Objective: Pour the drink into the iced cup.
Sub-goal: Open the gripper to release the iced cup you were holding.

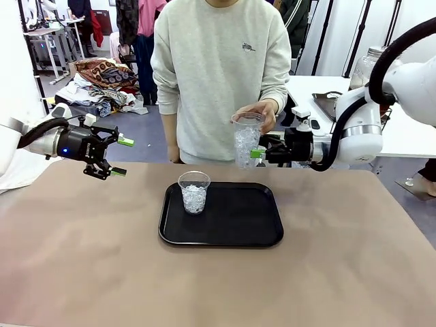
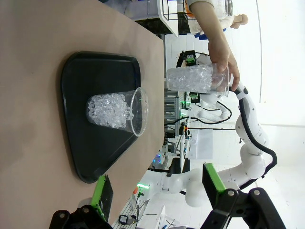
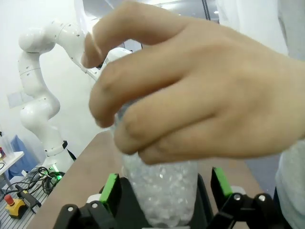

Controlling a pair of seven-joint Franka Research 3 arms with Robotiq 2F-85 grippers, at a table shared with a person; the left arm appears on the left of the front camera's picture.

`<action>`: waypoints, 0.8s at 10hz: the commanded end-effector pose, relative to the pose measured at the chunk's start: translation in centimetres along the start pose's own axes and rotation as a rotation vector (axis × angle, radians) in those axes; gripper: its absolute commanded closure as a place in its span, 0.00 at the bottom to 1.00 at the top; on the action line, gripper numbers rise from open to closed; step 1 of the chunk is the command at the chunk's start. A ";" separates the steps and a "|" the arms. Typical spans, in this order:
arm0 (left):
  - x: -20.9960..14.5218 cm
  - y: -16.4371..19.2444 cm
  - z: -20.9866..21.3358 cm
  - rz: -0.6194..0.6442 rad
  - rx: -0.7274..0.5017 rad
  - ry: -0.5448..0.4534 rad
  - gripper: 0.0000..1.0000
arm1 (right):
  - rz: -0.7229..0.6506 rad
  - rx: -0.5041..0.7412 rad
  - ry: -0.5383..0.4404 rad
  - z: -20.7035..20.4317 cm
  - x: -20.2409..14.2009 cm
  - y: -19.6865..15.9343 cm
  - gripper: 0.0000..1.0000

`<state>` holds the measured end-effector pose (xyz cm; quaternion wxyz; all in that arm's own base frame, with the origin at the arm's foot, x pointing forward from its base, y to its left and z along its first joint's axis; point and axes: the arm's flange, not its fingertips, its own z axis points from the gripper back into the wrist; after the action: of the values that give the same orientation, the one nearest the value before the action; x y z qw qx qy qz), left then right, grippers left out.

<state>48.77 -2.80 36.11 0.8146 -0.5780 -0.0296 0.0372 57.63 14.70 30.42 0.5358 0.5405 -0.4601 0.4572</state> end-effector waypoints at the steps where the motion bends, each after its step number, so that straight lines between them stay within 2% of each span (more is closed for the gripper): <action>1: 0.0 -0.1 0.1 0.015 0.009 0.007 0.00 | -0.003 -0.027 0.021 1.7 0.2 1.3 0.00; 5: 0.0 -0.1 0.1 0.015 0.009 0.007 0.00 | 0.014 -0.029 0.052 6.0 -1.7 4.6 0.00; 8: 0.0 -0.1 0.1 0.015 0.009 0.007 0.00 | 0.092 -0.045 0.007 8.0 -2.7 7.7 0.00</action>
<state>48.77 -2.79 36.10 0.8146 -0.5780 -0.0296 0.0373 50.99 7.01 28.29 0.5460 0.5105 -0.4755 0.4638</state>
